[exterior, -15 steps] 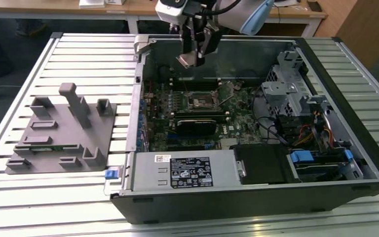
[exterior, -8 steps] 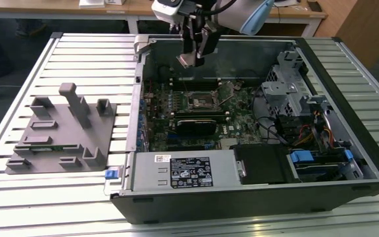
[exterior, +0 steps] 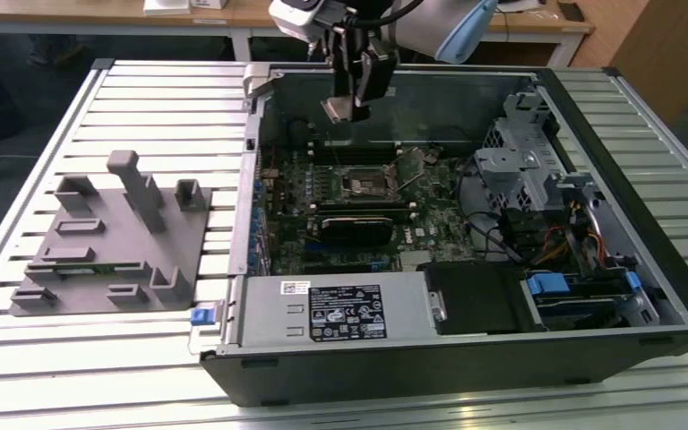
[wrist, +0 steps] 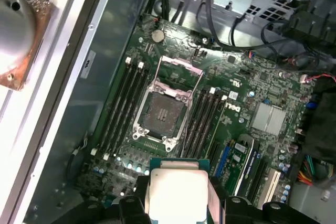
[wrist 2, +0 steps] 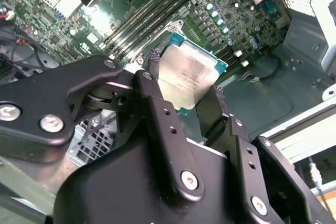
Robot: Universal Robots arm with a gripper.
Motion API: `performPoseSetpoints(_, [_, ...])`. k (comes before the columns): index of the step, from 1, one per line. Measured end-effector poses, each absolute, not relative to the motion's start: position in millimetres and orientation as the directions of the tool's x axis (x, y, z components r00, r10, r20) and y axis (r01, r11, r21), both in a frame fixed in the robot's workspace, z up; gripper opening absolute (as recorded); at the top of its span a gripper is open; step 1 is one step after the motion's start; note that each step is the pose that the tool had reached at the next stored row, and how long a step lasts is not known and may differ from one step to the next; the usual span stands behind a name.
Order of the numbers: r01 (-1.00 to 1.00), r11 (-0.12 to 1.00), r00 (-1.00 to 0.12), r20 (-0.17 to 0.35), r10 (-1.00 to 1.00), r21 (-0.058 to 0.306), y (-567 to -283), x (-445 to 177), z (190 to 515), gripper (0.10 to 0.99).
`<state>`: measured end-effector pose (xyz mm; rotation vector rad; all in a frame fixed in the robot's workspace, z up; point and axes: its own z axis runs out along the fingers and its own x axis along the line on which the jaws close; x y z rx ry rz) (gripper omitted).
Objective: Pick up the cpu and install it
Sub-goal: 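Place the cpu into insertion slot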
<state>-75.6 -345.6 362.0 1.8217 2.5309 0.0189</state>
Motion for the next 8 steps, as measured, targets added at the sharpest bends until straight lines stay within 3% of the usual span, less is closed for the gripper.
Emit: performPoseSetpoints(8, [0.972,0.234,-0.234,-0.012,0.972,0.023,-345.5,-75.6,361.6,0.529])
